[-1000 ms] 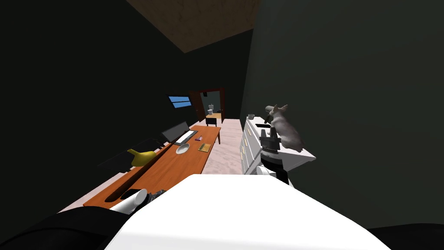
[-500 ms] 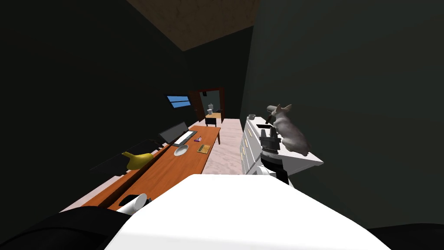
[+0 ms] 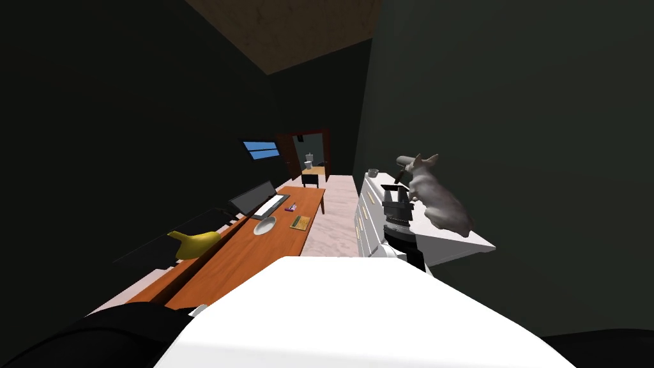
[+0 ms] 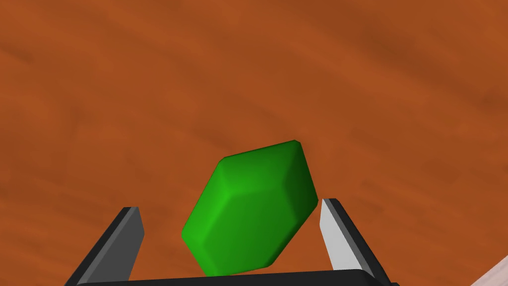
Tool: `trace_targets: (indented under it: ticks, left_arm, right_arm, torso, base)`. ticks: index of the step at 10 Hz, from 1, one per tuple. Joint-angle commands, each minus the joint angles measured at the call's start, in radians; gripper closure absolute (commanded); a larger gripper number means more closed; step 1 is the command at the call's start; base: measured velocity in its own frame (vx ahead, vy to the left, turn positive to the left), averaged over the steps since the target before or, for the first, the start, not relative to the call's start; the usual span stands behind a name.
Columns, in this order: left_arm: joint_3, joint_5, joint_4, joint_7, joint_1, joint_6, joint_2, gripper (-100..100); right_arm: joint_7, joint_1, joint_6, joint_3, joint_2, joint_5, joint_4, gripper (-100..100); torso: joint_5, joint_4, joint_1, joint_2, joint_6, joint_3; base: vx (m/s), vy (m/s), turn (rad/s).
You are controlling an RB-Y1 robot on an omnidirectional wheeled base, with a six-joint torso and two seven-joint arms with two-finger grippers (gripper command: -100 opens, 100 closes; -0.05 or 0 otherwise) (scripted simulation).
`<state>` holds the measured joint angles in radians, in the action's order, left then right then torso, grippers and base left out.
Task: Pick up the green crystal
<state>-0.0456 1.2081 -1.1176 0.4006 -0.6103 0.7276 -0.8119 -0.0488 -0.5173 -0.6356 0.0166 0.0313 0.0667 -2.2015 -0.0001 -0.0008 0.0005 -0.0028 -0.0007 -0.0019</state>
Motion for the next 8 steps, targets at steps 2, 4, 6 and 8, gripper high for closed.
trace_targets:
  ticks: [2, 4, 6, 8]
  left_arm:
    - [0.001, -0.007, -0.021, 0.007, -0.05, -0.04, 0.029, -100]
    - [-0.002, -0.014, -0.026, -0.004, -0.045, -0.036, 0.026, 100]
    - [-0.002, -0.014, -0.026, -0.005, -0.045, -0.035, 0.026, 100]
    - [-0.002, -0.014, -0.026, -0.004, -0.045, -0.036, 0.026, 100]
  right_arm:
    - [0.0, 0.0, 0.0, 0.0, 0.0, 0.0, 0.0, 0]
    - [0.0, 0.0, 0.0, 0.0, 0.0, 0.0, 0.0, 0]
    - [0.0, 0.0, 0.0, 0.0, 0.0, 0.0, 0.0, 0]
    - [0.0, 0.0, 0.0, 0.0, 0.0, 0.0, 0.0, 0]
  torso:
    - [0.0, 0.0, 0.001, 0.0, 0.0, 0.0]
    - [0.0, 0.0, -0.001, 0.002, 0.0, 0.001]
    - [0.0, 0.001, -0.001, 0.004, 0.0, 0.002]
    - [0.0, 0.001, -0.001, 0.004, 0.0, 0.002]
  base:
    - [0.062, 0.044, -0.026]
    - [0.014, 0.01, 0.003]
    - [0.002, 0.001, -0.006]
    - [0.0, 0.0, 0.0]
